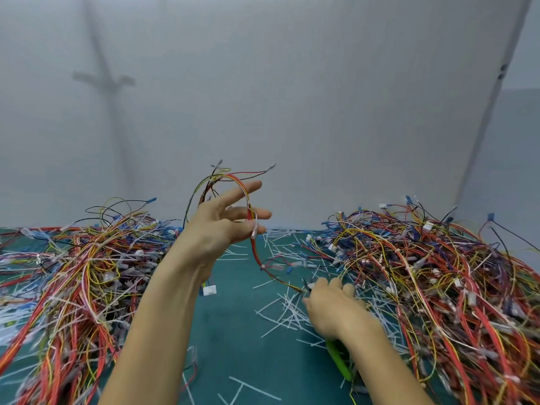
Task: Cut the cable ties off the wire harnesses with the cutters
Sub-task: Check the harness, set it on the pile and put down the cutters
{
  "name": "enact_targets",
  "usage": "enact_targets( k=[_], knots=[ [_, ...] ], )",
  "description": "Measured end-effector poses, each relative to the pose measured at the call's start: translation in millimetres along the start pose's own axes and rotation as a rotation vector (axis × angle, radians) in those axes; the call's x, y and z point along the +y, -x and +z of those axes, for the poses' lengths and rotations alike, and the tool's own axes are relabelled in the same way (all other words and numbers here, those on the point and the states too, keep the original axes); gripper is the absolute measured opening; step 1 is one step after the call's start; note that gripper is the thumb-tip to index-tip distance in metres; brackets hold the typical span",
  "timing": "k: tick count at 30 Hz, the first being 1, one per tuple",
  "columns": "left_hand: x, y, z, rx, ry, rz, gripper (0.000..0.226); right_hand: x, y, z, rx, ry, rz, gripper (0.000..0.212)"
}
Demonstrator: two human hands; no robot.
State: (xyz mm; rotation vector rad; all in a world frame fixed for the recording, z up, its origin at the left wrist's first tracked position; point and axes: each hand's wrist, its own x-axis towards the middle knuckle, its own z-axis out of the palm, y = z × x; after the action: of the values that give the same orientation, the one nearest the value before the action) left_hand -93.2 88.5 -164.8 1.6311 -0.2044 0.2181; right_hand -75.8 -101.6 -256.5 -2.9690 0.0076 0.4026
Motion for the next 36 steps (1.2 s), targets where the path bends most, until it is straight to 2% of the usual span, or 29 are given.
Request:
enact_targets(
  k=[7,14,18,21,24,26,28,30,33,36],
  knots=[
    [-3.2,-2.8,-2.8,0.031,-0.13,0.09,0.063,8.8,-4.9,11.1,0.012,0.105,0.113,0.051],
    [-0.9,-2.3,-4.2,0.046,-0.288,0.154,0.068,12.4,-9.4,13.2,0.027,0.124,0.14,0.057],
    [-1.4,-1.5,-2.3,0.018,-0.281,0.182,0.054,9.9,-6.3,-0.2,0.079,0.097,0.088,0.06],
    [-2.4,-1.9,0.4,-0.039,-0.284,0.185,0.029,2.3,-1.8,-22.4,0.364,-0.252,-0.091,0.04],
    [-6.7,-5.9,3.4,-0.079,-0.36,0.185,0.032,-11.8,10.5,-48.1,0.714,-0.744,-0.344,0.025],
    [-6.9,-7.1,6.3,-0.137,-0.439,0.174,0.027,-21.3,24.9,-64.6,0.839,-0.96,-0.518,0.024],
    [-6.7,-7.8,10.4,-0.212,-0.525,0.164,0.028,-28.2,37.9,-75.9,0.819,-1.044,-0.699,0.03],
    [-8.5,-7.8,15.4,-0.243,-0.642,0.177,0.031,-32.8,43.5,-81.2,0.743,-0.975,-0.782,0.039],
    [-7.7,-1.4,26.7,-0.261,-0.801,0.286,0.025,-36.6,43.6,-79.7,0.592,-0.918,-0.802,0.04],
    [-10.4,2.8,36.6,-0.335,-0.744,0.339,0.049,-33.8,36.4,-76.7,0.52,-0.92,-0.717,0.039]
  ],
)
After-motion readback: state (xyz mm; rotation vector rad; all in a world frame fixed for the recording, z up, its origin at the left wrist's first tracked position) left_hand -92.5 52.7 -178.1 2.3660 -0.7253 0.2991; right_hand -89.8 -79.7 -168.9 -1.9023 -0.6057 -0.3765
